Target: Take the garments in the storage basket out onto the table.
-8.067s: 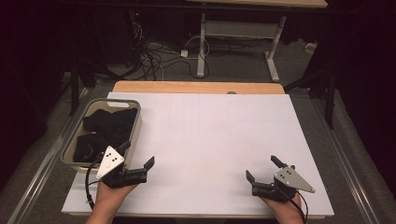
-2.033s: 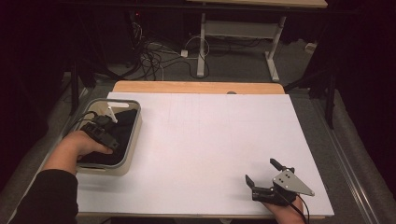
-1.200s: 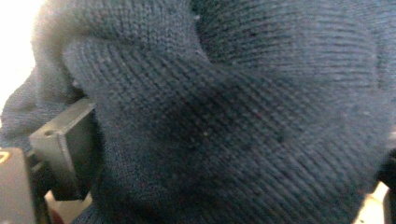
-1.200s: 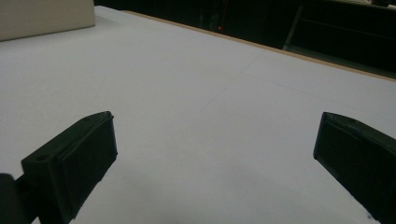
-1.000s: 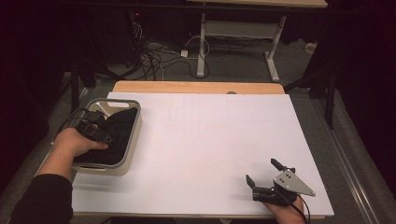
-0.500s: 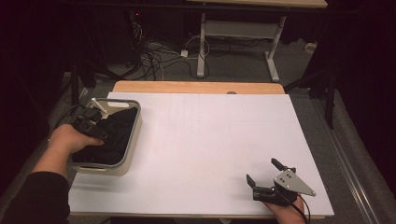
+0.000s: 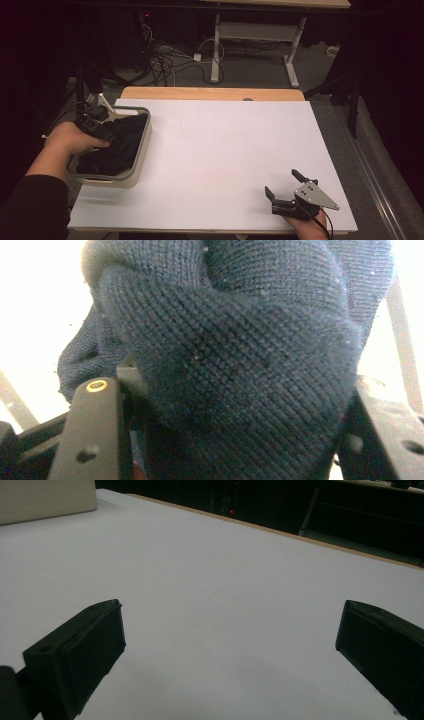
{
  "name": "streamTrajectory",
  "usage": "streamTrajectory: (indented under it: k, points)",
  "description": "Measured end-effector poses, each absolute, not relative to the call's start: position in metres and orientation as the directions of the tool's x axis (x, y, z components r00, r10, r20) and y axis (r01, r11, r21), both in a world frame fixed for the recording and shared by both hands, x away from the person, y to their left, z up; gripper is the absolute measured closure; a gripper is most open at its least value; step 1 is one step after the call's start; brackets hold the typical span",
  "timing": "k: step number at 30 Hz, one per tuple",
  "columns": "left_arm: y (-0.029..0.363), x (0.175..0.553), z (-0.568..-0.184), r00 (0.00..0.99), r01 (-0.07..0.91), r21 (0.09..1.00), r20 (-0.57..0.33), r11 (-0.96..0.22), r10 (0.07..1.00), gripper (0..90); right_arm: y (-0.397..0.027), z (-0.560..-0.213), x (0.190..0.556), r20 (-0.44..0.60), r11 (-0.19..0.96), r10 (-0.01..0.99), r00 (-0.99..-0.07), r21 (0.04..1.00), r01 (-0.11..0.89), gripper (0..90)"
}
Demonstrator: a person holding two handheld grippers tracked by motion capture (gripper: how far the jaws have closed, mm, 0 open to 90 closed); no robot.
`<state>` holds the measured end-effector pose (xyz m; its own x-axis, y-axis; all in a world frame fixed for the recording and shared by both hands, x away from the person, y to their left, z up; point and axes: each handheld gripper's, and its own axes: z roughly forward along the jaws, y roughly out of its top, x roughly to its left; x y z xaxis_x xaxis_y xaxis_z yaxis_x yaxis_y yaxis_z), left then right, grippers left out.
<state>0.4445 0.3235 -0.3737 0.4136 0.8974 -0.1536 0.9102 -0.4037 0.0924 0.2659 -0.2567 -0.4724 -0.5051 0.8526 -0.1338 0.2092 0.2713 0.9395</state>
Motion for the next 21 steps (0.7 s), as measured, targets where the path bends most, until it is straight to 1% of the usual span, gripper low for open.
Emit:
streamTrajectory:
  k: [5, 12, 21]
  points:
    - [0.3208, 0.4454, -0.3720, 0.431, 0.902, 0.046, -0.160, -0.429, 0.888, 37.4, -0.2569, -0.4719, 0.2659, -0.135, 0.271, 0.852, -0.505, 0.940, 0.207, 0.0]
    - [0.3173, 0.4455, -0.3744, 0.417, 0.909, 0.048, -0.143, -0.414, 0.898, 37.5, -0.2567, -0.4716, 0.2657, -0.138, 0.273, 0.853, -0.504, 0.940, 0.204, 0.0]
    - [0.3169, 0.4467, -0.3707, 0.409, 0.912, 0.040, -0.148, -0.408, 0.900, 37.5, -0.2565, -0.4710, 0.2656, -0.137, 0.271, 0.853, -0.504, 0.941, 0.202, 0.0]
